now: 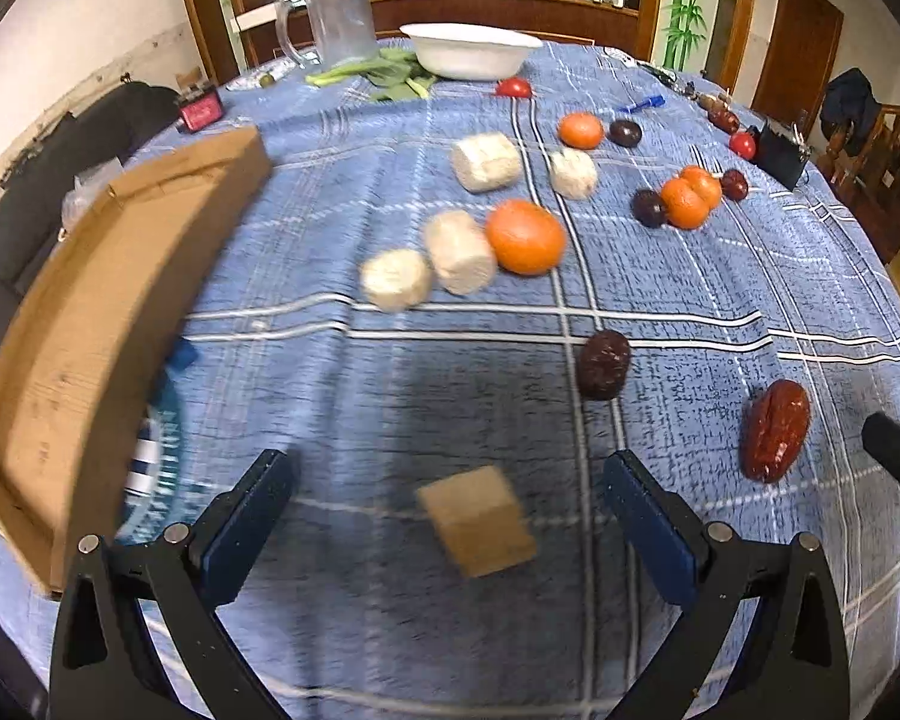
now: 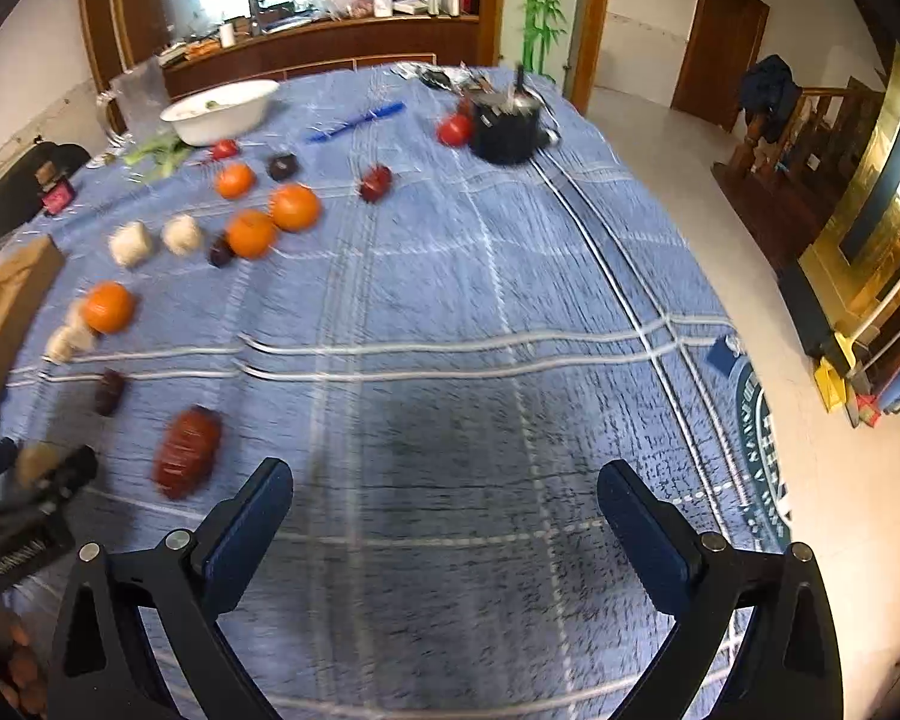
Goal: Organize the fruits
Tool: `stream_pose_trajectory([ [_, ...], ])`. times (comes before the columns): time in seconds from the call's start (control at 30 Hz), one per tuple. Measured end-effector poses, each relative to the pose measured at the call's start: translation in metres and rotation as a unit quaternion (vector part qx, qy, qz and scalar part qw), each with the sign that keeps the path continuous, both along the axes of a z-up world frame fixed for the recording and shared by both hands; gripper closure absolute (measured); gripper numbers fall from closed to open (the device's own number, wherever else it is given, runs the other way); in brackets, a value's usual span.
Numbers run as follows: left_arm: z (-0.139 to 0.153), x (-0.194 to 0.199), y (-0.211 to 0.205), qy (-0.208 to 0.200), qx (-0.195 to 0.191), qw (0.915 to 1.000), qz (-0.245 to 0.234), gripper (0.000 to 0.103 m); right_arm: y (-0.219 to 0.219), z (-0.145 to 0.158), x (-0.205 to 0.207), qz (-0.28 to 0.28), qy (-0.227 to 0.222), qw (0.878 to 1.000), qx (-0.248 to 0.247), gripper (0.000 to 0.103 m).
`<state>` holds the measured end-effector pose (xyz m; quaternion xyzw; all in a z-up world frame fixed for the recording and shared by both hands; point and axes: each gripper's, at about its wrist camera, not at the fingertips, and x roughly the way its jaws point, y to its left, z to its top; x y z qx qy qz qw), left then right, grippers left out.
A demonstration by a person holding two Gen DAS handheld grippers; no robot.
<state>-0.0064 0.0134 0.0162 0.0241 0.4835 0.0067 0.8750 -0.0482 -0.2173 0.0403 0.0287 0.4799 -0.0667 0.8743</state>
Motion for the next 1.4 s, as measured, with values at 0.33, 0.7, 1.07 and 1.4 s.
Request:
stream_pose_trajectory([
  [0.33, 0.067, -0.034, 0.055, -0.079, -0.033, 0.9959, 0.03, 0.0, 0.041, 0.047, -0.021, 0.009, -0.041, 0.999, 0.022, 0.001],
  [0.7, 0.08, -0.044, 0.059, -0.119, -0.024, 0.9924, 0.019, 0.0, 0.06, 0.06, -0.034, 0.02, -0.072, 0.997, 0.001, 0.001],
  [1.07, 0.078, -0.044, 0.063, -0.117, -0.022, 0.9924, 0.032, 0.0, 0.061, 0.066, -0.037, 0.017, -0.082, 0.996, -0.015, 0.001],
  [1.4, 0.075, -0.041, 0.067, -0.109, -0.021, 0.9929, 0.042, 0.0, 0.059, 0.061, -0.034, 0.017, -0.074, 0.997, -0.011, 0.001],
])
